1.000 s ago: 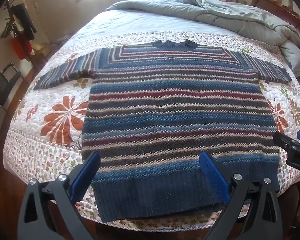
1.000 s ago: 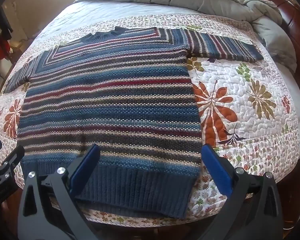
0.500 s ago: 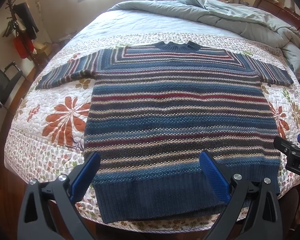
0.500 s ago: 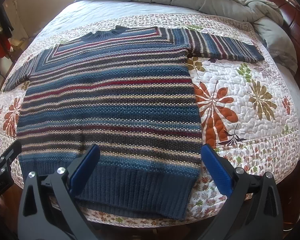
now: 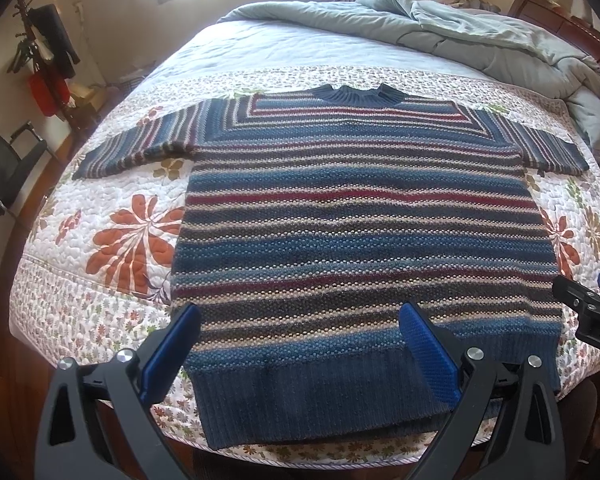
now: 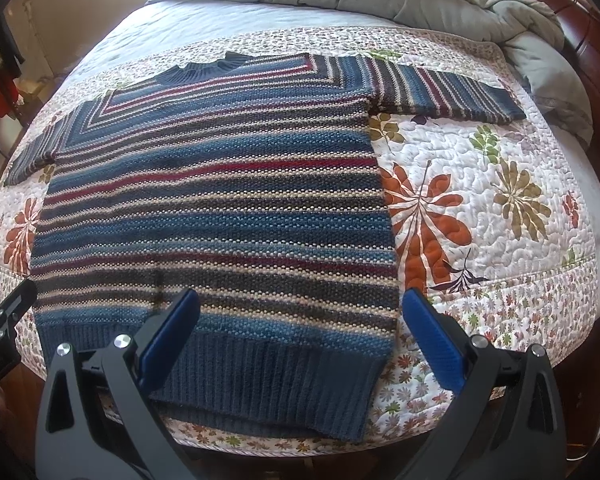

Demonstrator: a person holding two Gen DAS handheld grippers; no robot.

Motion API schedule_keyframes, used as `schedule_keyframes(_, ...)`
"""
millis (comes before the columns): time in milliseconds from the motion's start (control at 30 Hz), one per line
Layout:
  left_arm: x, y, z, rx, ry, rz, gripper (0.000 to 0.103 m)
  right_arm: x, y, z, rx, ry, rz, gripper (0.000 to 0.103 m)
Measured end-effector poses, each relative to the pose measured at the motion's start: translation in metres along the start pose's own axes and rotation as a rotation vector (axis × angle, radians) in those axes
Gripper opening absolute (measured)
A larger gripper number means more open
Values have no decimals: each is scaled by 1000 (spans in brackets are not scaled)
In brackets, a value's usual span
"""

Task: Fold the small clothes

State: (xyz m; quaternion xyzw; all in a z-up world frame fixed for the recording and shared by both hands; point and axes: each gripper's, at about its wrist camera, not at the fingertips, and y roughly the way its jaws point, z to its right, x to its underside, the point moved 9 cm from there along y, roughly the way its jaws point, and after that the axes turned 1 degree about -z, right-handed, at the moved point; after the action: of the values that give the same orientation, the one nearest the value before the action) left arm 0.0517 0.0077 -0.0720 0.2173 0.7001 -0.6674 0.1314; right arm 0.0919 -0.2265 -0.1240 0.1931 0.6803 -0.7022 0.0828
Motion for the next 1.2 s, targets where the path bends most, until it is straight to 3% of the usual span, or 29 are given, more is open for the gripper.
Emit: schedule_keyframes(1200, 3, 5, -1, 2, -2, -11, 99, 4, 8, 2, 0, 0, -13, 101)
